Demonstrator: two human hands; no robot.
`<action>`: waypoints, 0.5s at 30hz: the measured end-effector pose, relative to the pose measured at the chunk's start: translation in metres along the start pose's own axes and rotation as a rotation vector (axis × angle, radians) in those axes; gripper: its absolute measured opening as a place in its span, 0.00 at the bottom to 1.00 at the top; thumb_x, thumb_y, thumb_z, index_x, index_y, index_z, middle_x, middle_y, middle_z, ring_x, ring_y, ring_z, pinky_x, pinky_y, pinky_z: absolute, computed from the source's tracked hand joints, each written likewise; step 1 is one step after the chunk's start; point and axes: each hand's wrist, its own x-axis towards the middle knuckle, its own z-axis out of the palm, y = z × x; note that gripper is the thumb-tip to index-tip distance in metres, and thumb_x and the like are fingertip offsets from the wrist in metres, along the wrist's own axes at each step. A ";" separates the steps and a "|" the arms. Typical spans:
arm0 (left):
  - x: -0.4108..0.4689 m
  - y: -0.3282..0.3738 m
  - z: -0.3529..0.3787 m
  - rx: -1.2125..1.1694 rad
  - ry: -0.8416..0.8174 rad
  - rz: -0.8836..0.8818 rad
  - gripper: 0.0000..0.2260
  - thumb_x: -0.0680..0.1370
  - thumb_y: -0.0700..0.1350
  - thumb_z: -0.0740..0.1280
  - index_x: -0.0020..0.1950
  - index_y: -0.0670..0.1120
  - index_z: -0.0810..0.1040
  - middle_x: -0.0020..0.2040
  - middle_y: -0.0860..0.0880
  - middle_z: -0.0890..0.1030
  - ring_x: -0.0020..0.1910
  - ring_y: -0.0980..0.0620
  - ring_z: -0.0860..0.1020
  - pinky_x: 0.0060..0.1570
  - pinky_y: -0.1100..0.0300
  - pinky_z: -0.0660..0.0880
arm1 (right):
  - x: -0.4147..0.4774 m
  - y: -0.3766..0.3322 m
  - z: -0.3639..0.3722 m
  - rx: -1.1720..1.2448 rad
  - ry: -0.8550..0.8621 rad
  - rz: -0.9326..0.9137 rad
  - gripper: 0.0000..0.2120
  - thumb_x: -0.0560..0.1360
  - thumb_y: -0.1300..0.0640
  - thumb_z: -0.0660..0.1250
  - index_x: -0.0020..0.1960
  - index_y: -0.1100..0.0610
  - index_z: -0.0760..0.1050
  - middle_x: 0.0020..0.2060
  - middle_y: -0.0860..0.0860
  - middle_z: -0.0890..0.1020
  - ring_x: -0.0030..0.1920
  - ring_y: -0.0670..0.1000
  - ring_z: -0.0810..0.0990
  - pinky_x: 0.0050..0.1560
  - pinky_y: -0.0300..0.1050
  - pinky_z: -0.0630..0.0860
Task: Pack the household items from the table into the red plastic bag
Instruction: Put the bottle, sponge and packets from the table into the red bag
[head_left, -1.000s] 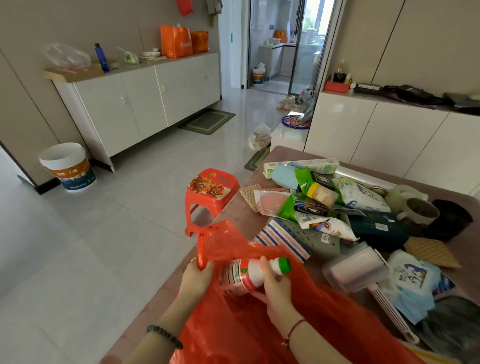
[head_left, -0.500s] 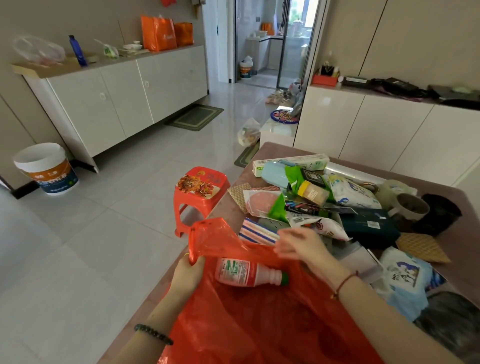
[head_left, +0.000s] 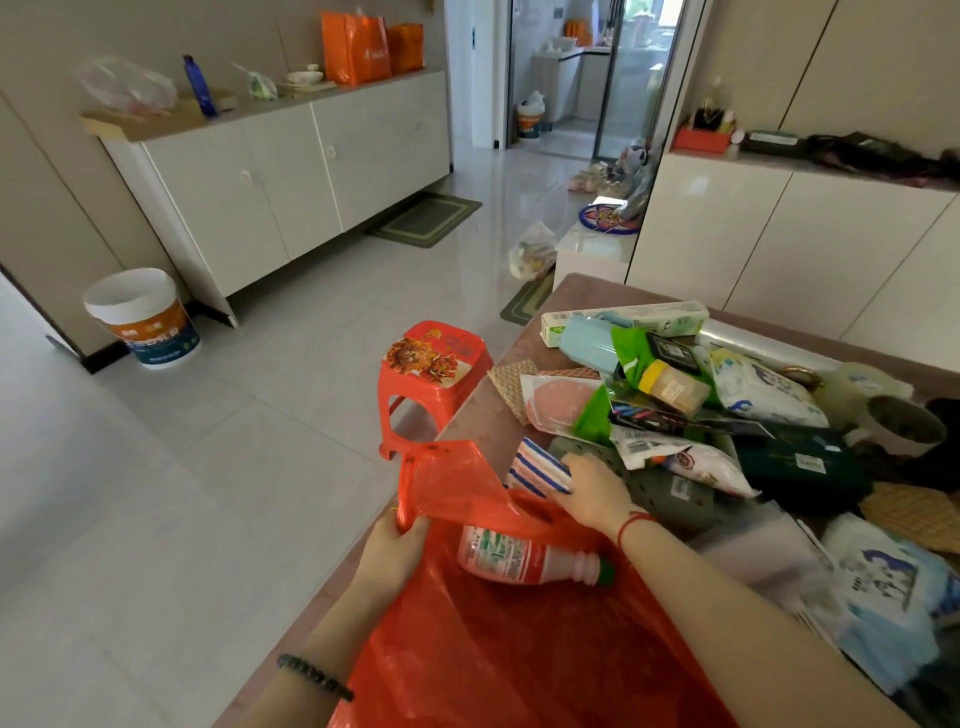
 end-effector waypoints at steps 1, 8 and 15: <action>-0.001 0.001 0.000 -0.004 -0.003 0.000 0.27 0.64 0.59 0.61 0.54 0.42 0.79 0.48 0.43 0.83 0.50 0.45 0.81 0.55 0.46 0.76 | -0.002 0.000 -0.002 0.057 0.022 -0.021 0.12 0.73 0.52 0.67 0.53 0.57 0.72 0.54 0.57 0.77 0.56 0.57 0.75 0.49 0.46 0.69; -0.004 0.005 0.002 -0.018 -0.012 -0.021 0.09 0.76 0.52 0.64 0.49 0.47 0.77 0.47 0.44 0.82 0.50 0.44 0.80 0.56 0.46 0.76 | -0.058 -0.023 -0.079 0.942 0.575 -0.119 0.08 0.74 0.60 0.67 0.51 0.51 0.73 0.45 0.45 0.78 0.44 0.40 0.78 0.45 0.32 0.74; -0.019 0.010 0.003 -0.041 -0.016 0.025 0.09 0.79 0.45 0.61 0.39 0.55 0.73 0.39 0.52 0.78 0.40 0.51 0.77 0.50 0.54 0.74 | -0.140 -0.033 -0.025 0.960 0.336 -0.107 0.14 0.71 0.61 0.71 0.46 0.44 0.72 0.43 0.42 0.81 0.45 0.40 0.81 0.49 0.40 0.77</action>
